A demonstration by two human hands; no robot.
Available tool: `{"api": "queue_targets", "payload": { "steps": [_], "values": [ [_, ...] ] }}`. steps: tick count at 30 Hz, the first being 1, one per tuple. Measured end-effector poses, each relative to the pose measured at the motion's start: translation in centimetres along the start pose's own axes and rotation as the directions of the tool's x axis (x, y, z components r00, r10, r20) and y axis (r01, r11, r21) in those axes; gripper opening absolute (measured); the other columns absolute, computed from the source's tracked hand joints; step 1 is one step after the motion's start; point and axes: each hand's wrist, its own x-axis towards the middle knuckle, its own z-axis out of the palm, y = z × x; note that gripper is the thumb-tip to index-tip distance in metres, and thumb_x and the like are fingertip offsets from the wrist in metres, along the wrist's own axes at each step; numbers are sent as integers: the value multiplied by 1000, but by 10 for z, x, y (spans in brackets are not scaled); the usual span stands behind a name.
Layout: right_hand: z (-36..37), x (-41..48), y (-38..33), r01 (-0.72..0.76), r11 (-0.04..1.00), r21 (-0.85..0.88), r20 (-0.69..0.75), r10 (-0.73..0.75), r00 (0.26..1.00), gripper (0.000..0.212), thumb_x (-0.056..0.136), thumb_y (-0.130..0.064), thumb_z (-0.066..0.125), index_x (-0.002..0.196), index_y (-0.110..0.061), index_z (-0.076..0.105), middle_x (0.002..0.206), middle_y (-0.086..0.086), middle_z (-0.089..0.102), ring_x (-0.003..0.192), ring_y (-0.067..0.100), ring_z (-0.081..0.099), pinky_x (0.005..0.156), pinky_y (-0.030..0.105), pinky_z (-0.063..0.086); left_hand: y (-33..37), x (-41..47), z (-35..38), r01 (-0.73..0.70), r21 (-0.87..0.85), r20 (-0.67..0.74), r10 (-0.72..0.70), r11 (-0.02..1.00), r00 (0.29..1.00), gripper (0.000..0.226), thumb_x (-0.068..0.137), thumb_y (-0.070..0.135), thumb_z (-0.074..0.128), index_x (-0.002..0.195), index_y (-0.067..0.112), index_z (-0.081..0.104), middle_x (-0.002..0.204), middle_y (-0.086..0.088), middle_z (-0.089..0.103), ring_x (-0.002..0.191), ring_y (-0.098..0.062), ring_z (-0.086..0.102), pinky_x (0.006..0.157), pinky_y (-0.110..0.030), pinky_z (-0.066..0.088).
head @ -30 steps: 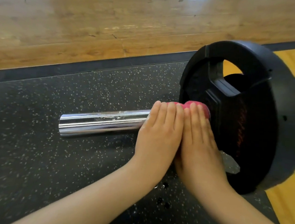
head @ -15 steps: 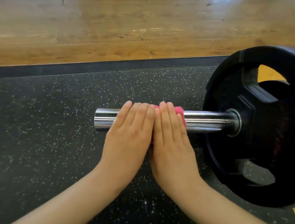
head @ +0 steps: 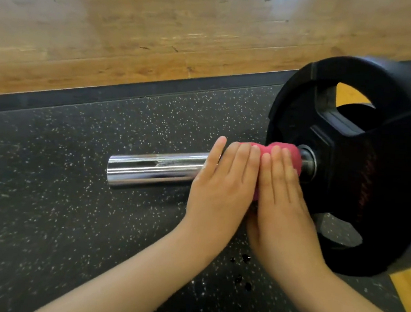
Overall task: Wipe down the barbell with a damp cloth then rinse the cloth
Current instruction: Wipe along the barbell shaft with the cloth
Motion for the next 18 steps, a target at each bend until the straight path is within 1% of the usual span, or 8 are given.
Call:
{"api": "queue_targets", "payload": {
  "steps": [3,6,8,10,12,13,15,18],
  "values": [
    [10,7,-33,85,996,20,-53,-84,995,70,86,-5,52,148,8,21,157,23,15,147,33,10,117,45,15,-26,-16,-10,55,69,35,-57,996,998,42,99,5,25,130,1,54,124,-10,60,120,-25,55,115,-45,23],
    [19,15,-71,213,977,-6,-78,-213,974,59,91,-9,37,146,7,26,155,23,22,146,34,18,117,47,20,-62,-43,-25,122,160,71,-134,980,988,43,97,3,27,134,0,49,130,-12,56,126,-27,51,117,-46,20],
    [25,21,-94,293,955,-39,-73,-295,953,57,92,-10,29,147,6,27,155,22,24,145,33,20,118,45,20,-85,-60,-36,156,229,83,-179,961,980,42,96,2,34,137,0,45,134,-14,53,129,-28,48,117,-48,19],
    [30,26,-110,355,933,-62,-64,-359,931,57,92,-11,25,147,6,26,155,22,24,146,33,19,119,44,18,-99,-70,-43,203,268,86,-233,942,969,43,93,1,46,136,-1,46,136,-14,53,131,-29,46,117,-49,18],
    [32,29,-114,393,916,-74,-63,-398,915,58,92,-11,23,147,6,26,155,22,23,145,34,19,119,45,16,-102,-73,-47,245,270,84,-276,931,958,44,91,2,55,135,0,48,135,-13,53,131,-28,46,117,-51,17],
    [32,29,-112,409,909,-80,-58,-414,908,59,91,-11,23,147,7,26,155,22,23,145,34,19,119,45,15,-101,-72,-46,263,259,78,-292,929,953,44,91,3,57,134,0,48,136,-13,53,132,-29,46,117,-51,16],
    [30,27,-100,427,901,-74,-48,-431,901,60,90,-11,25,147,7,26,156,22,22,146,34,18,119,44,16,-93,-68,-43,282,234,60,-303,931,951,45,92,3,54,136,-1,47,137,-14,52,133,-29,44,118,-51,15],
    [23,20,-73,395,916,-69,-49,-399,916,60,90,-10,30,147,7,25,157,22,19,147,33,16,119,45,20,-70,-56,-34,247,186,35,-258,951,965,45,92,2,40,136,-3,46,138,-17,51,133,-32,44,117,-50,15]
  ]
}}
